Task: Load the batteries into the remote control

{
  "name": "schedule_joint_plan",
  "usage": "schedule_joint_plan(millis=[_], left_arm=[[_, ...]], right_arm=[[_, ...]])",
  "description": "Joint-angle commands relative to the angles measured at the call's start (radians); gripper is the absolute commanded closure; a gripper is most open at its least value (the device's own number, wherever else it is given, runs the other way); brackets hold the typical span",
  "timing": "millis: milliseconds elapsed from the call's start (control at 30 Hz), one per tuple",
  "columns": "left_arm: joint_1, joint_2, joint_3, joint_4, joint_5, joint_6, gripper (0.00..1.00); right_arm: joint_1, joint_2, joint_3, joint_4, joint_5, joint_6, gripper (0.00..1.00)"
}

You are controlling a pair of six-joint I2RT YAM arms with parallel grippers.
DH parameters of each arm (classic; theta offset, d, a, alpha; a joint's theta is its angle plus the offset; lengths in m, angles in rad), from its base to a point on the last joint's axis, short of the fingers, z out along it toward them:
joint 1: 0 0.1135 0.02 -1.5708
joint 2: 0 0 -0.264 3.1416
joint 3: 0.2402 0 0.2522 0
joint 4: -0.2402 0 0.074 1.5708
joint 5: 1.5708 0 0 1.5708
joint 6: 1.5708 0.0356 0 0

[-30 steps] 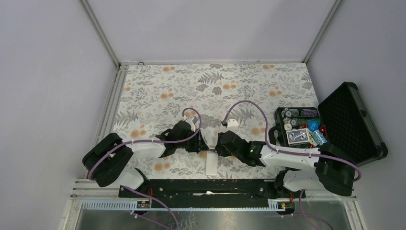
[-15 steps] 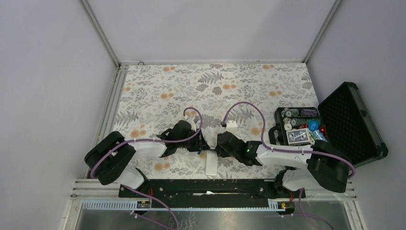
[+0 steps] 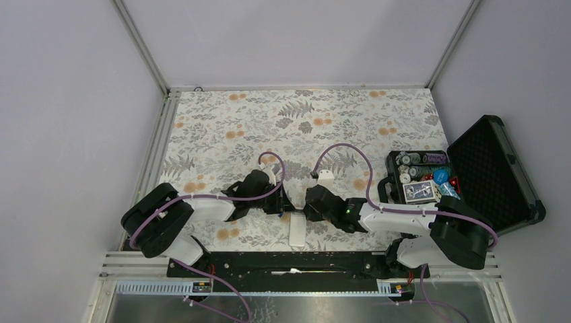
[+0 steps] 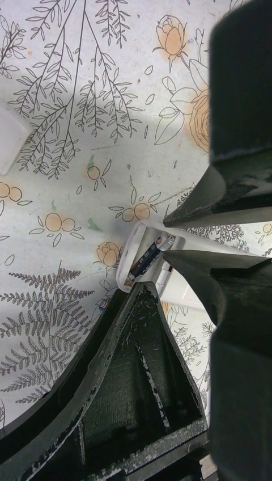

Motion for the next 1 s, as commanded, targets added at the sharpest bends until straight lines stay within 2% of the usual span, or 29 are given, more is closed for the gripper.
schedule_joint_plan(millis=[0, 600, 967], left_arm=[[0.004, 0.017, -0.006, 0.064, 0.019, -0.007, 0.7], [0.004, 0.029, -0.009, 0.069, 0.022, -0.009, 0.72], [0.005, 0.034, -0.008, 0.072, 0.027, -0.009, 0.73]], right_arm=[[-0.006, 0.01, 0.028, 0.029, 0.012, 0.02, 0.73], [-0.006, 0.04, 0.029, 0.071, -0.025, 0.024, 0.76], [-0.006, 0.06, 0.038, 0.075, -0.031, 0.021, 0.82]])
